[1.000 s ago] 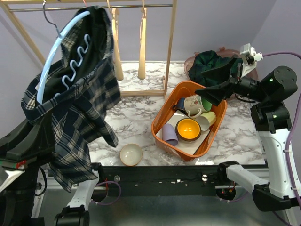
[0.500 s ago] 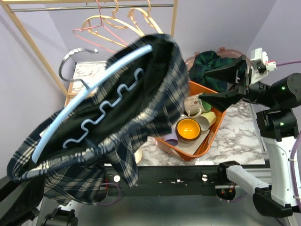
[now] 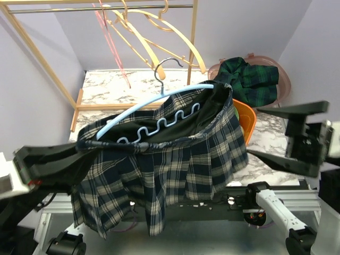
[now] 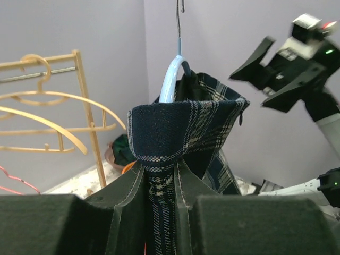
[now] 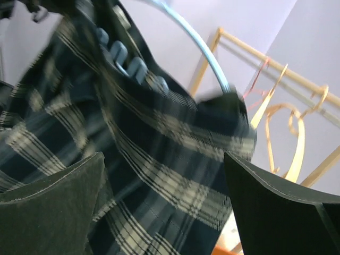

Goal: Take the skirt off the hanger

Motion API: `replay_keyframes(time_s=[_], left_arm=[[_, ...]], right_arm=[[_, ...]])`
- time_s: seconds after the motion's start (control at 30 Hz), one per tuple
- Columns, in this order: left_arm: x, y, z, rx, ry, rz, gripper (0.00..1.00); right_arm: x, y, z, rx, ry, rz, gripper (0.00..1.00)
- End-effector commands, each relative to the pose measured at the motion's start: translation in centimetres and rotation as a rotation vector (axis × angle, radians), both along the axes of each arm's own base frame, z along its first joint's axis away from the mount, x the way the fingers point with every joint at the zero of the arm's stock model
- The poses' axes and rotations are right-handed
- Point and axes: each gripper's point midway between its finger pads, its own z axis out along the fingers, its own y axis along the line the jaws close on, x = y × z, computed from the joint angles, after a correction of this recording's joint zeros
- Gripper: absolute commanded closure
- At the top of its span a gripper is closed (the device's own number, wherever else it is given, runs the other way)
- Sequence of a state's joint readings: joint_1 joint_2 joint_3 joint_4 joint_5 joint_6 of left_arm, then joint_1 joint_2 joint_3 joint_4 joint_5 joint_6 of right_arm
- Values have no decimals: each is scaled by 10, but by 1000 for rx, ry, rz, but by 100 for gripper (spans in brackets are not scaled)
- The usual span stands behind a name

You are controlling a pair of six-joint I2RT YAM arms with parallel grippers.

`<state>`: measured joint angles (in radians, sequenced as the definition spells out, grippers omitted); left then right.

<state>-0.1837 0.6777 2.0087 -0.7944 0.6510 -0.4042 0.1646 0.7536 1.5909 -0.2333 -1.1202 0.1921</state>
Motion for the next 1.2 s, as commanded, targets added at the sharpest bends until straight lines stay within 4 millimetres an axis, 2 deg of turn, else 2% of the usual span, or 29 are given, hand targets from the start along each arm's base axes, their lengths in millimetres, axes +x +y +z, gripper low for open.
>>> replay_keyframes(time_s=[0.0, 0.07, 0.1, 0.17, 0.2, 0.27, 0.3, 0.37, 0.4, 0.43, 0.57, 0.7, 0.83, 0.87, 0.97, 1.17], left_arm=[[17, -9, 8, 22, -60, -30, 100], [19, -14, 4, 39, -64, -63, 100], [27, -18, -3, 48, -34, -86, 100], [19, -25, -4, 64, -63, -155, 100], [28, -30, -12, 68, -38, -181, 100], [21, -35, -11, 60, -52, -242, 100], [30, -38, -18, 56, -21, -265, 100], [29, -42, -15, 40, -24, -313, 100], [37, -45, -21, 36, 1, -323, 100], [39, -45, -21, 34, 7, -329, 100], [45, -48, -21, 38, 19, -348, 100], [39, -49, -17, 38, -5, -366, 100], [45, -51, -19, 29, 14, -385, 100], [48, -52, -19, 26, 16, -385, 100], [56, -53, -20, 27, 29, -384, 100], [60, -54, -14, 43, 13, -382, 100]], right_arm=[[-28, -4, 11, -7, -47, 4, 0], [-25, 0, 18, -7, -39, 49, 0], [-23, 2, 19, -3, 19, 81, 0], [-20, 6, 26, -20, 52, 130, 0], [1, 10, 27, -15, 146, 143, 0], [9, 13, 34, -19, 188, 163, 3], [25, 17, 29, -26, 262, 188, 3], [35, 21, 21, -55, 284, 241, 4], [40, 22, 18, -58, 316, 253, 4], [54, 25, 13, -59, 350, 257, 5], [78, 37, 5, -52, 427, 262, 11], [74, 54, 13, -65, 379, 318, 11], [71, 69, 17, -57, 375, 370, 11], [66, 74, 19, -58, 360, 400, 11], [60, 87, 15, -68, 365, 448, 11], [66, 111, 5, -81, 406, 468, 15]])
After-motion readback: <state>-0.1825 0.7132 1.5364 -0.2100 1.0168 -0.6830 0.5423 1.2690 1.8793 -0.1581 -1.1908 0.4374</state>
